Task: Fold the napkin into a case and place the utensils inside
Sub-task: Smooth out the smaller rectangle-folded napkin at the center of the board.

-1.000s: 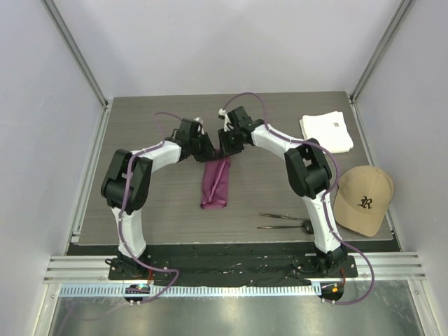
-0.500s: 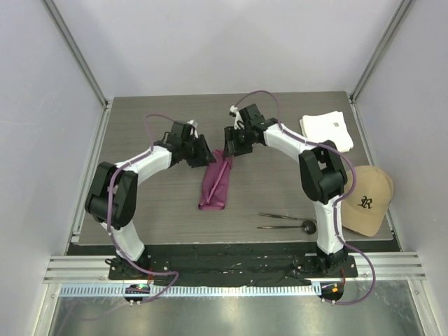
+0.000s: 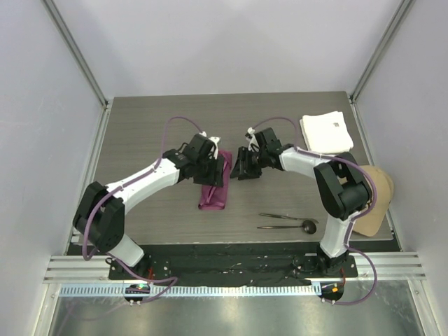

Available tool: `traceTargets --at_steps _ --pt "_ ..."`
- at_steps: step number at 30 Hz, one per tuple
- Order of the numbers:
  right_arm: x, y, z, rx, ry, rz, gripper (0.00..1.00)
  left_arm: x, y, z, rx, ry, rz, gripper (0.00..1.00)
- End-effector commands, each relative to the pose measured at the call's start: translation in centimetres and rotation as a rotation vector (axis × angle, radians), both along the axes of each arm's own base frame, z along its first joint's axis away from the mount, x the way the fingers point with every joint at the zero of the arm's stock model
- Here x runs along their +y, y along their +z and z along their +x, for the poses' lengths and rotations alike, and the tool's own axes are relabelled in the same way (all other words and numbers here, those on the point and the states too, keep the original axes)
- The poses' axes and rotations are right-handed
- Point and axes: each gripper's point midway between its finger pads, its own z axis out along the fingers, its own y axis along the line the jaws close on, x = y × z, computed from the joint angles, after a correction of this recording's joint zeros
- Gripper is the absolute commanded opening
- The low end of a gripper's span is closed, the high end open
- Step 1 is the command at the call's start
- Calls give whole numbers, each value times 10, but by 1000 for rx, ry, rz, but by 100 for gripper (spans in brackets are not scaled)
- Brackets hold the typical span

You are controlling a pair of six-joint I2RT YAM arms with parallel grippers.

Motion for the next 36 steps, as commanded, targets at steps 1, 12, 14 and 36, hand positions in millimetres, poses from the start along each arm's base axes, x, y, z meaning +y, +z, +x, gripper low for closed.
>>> traceTargets --at_steps 1,12,14,36 --pt "17 53 -11 -84 -15 177 46 20 -2 -17 -25 -21 162 56" --pt "43 47 -45 -37 52 268 27 39 -25 -30 10 34 240 64" --pt "45 41 -44 -25 57 266 23 35 -30 -32 24 23 232 61" --pt "61 -3 -72 47 105 214 6 31 -50 -41 101 22 225 40"
